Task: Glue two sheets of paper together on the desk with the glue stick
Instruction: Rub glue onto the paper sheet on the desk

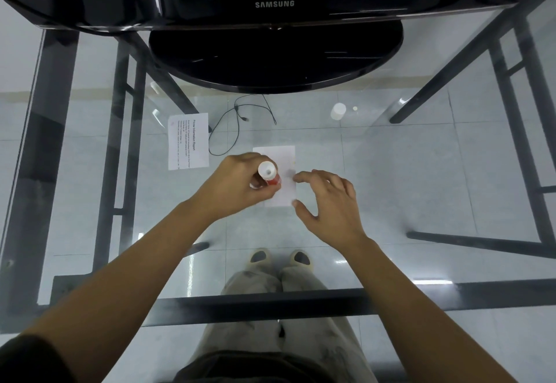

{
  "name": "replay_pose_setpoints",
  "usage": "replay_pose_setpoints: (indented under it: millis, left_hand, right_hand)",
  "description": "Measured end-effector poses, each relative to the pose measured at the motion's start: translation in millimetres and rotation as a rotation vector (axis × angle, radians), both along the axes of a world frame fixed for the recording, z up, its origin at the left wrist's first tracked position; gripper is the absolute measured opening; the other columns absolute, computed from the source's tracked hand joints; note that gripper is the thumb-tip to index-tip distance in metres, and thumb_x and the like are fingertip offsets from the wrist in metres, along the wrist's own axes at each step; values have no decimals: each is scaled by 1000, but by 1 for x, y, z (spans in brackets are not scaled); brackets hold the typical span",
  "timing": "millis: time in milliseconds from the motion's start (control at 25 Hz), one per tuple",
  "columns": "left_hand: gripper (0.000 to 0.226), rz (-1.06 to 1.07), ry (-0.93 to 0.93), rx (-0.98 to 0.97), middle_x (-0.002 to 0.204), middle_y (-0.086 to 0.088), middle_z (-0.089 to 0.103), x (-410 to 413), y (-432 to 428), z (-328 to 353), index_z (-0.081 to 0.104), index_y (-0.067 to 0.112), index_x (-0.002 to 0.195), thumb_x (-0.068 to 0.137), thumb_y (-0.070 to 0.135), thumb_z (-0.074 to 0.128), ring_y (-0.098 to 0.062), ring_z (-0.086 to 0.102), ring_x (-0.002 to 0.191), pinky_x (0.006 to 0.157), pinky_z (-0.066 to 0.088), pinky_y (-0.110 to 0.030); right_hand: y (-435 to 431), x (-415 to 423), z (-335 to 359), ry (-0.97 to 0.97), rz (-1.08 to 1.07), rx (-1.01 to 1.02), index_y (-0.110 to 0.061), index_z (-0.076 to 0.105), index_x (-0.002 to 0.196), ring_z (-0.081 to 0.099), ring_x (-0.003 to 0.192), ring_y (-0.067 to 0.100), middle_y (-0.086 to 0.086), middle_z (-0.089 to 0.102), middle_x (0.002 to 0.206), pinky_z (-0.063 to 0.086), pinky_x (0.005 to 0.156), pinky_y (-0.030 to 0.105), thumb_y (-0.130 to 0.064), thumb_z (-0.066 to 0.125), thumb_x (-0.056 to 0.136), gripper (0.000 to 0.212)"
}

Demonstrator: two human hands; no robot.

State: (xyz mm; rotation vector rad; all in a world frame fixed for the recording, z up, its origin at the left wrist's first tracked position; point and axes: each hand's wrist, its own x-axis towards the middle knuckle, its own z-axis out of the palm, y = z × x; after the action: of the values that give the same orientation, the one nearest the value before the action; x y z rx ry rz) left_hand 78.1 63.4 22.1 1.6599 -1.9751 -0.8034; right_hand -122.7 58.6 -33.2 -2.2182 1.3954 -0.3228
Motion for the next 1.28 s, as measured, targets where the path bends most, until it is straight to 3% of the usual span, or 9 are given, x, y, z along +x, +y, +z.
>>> replay_pose_setpoints:
  millis: [160,240,400,560,760,920,1120,1200,1280]
  left_hand:
    - [17,-64,23,10,79,-2,68,-9,5,1,66,13,86,75,22,75,-9,59,65,65,51,-22]
    - [20,-112,4,51,81,-2,68,-12,6,0,66,12,88,75,24,75,-11,60,66,66,52,-26]
    - [17,-13,-31,-14,80,-4,67,-8,-6,0,66,10,86,77,23,73,-14,60,64,65,52,-31]
    - [19,-134,-17,28,79,-2,66,-16,2,1,65,11,86,75,23,74,-12,59,63,65,54,-31]
    - [15,30,-41,-79,77,-7,65,-5,-15,1,64,6,82,77,18,72,-16,61,61,64,53,-35]
    - [18,-103,-16,13,74,-2,65,-14,1,-1,64,10,83,74,23,74,-12,60,61,63,52,-30]
    - [13,129,-24,-77,75,1,67,11,-18,-4,65,13,79,76,22,74,-6,59,60,64,49,-20]
    - [16,325,130,-25,77,5,68,18,-14,-10,65,21,84,74,26,76,-2,63,67,65,49,-12]
    - [28,538,526,165,87,0,67,17,-3,-16,61,27,95,73,21,77,-8,66,80,70,54,-17]
  right_hand:
    - [2,1,-1,-81,-50,31,-20,52,119,53,114,18,-7,60,123,23,99,29,-36,64,80,44]
    - [3,1,-2,-101,-57,32,-17,52,119,53,115,19,-6,60,124,22,100,29,-36,65,80,46]
    - [3,0,-2,-92,-50,34,-18,53,119,51,118,18,-5,57,128,22,101,29,-36,65,80,44]
    - [3,0,-3,-98,-53,39,-17,51,120,52,117,19,-6,59,125,22,100,29,-36,65,81,46]
    - [2,-1,-3,-86,-40,43,-19,53,119,49,119,17,-5,55,129,21,101,28,-37,64,81,43]
    - [2,1,-3,-99,-55,44,-20,53,120,50,118,19,-5,58,127,22,101,29,-38,64,82,43]
    - [2,-1,-6,-77,-43,10,-24,52,118,49,117,13,-10,57,125,20,100,26,-36,63,82,40]
    - [1,-1,-6,-55,-31,25,-29,51,117,47,119,13,-10,58,124,20,100,27,-37,61,83,37]
    - [-1,-2,-6,-48,-14,41,-31,50,118,46,122,13,-10,58,124,20,101,28,-38,59,85,35]
